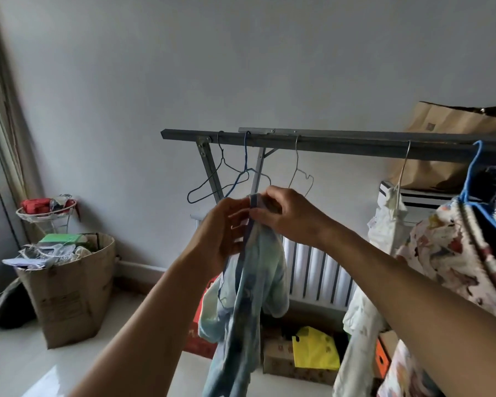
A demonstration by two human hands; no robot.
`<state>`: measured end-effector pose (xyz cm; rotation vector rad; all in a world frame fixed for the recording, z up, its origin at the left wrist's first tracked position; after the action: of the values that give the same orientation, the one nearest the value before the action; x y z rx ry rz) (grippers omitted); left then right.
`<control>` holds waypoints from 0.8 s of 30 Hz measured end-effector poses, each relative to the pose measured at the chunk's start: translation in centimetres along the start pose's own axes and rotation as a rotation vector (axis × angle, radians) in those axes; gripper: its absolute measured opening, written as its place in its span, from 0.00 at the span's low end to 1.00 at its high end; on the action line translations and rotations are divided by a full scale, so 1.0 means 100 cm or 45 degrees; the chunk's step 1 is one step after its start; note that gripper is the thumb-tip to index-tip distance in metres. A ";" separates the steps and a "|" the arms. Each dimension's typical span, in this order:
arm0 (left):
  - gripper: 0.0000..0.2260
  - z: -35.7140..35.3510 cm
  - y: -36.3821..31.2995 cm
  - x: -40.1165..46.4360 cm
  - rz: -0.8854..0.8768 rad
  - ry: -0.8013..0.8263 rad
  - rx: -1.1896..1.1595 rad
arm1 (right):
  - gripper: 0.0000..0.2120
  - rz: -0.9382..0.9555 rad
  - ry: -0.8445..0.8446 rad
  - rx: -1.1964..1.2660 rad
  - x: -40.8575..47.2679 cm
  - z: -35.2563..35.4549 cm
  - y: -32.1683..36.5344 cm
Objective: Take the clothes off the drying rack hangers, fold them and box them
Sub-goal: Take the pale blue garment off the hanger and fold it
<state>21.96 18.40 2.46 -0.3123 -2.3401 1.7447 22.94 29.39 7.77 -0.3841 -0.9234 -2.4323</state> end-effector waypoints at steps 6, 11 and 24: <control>0.11 0.008 -0.029 -0.028 -0.377 -0.202 0.294 | 0.09 0.105 -0.170 0.012 -0.009 0.009 0.021; 0.14 0.025 0.013 -0.023 -0.371 -0.225 0.854 | 0.09 0.202 -0.141 0.087 -0.021 0.032 0.037; 0.08 0.025 -0.025 -0.055 -0.373 -0.082 0.694 | 0.14 -0.092 -0.134 0.336 -0.096 0.109 -0.025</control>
<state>26.41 13.77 3.92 0.1685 -1.7317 2.1510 30.48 41.84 10.27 -0.3907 -1.3063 -2.3310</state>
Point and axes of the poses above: each hand's wrist, its own x-axis towards the middle knuckle, its own z-axis out of the back of the hand, y = z × x, the point moved 8 cm from there along x, towards the middle knuckle, and after that the axes turned 4 degrees about z, right-handed, at the moved point
